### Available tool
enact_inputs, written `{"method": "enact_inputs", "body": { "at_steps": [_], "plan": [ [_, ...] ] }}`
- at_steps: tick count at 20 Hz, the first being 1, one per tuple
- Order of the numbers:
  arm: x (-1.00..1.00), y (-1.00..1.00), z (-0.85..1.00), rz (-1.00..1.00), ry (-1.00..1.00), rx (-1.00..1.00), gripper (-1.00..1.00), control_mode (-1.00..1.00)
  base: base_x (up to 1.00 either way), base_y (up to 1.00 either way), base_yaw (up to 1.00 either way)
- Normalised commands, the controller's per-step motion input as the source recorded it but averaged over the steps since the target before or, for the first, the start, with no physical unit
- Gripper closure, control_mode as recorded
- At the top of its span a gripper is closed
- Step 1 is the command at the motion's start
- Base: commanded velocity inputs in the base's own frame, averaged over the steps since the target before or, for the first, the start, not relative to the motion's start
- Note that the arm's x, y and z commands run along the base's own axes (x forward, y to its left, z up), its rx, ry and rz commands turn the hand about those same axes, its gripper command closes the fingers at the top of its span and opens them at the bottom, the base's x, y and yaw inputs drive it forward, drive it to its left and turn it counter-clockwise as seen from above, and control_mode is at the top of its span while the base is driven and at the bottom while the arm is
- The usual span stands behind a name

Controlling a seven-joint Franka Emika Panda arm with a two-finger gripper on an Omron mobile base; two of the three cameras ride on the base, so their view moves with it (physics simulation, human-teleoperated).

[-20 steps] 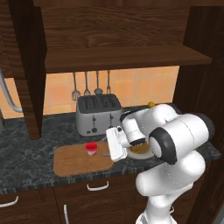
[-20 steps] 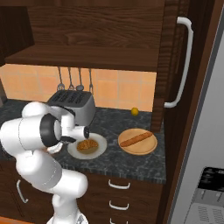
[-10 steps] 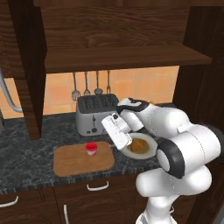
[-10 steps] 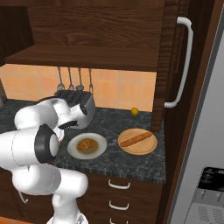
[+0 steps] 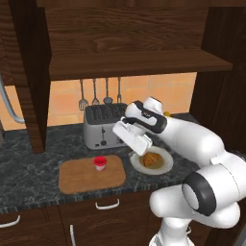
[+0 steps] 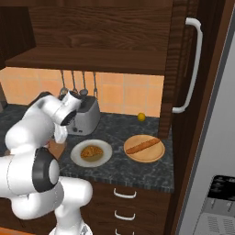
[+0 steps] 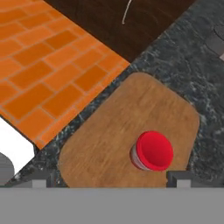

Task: From the different types of pastries on the counter, select a croissant and place it on the cutting board. Then retrieve a jar of jam from the cabinet and place it alongside the croissant on the cutting board.

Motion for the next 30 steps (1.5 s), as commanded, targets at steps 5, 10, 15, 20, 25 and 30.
{"method": "enact_inputs", "body": {
  "at_steps": [5,10,15,20,25,30],
  "plan": [
    [-0.14,-0.07,0.03,-0.17,-0.01,-0.35,-1.0,-1.0,0.0,0.0,0.0],
    [-0.6,-0.55,0.0,-0.04,-0.04,-0.3,-1.0,-1.0,0.0,0.0,0.0],
    [-0.41,-0.78,0.01,0.01,-0.02,-0.12,-1.0,-1.0,0.0,0.0,0.0],
    [0.0,-0.79,0.08,0.04,-0.05,-0.03,-1.0,-1.0,0.0,0.0,0.0],
    [0.18,-0.65,0.04,0.09,-0.12,-0.02,-1.0,-1.0,0.0,0.0,0.0],
    [0.58,-0.35,0.0,0.09,-0.08,0.0,-1.0,-1.0,0.0,0.0,0.0]
  ]
}}
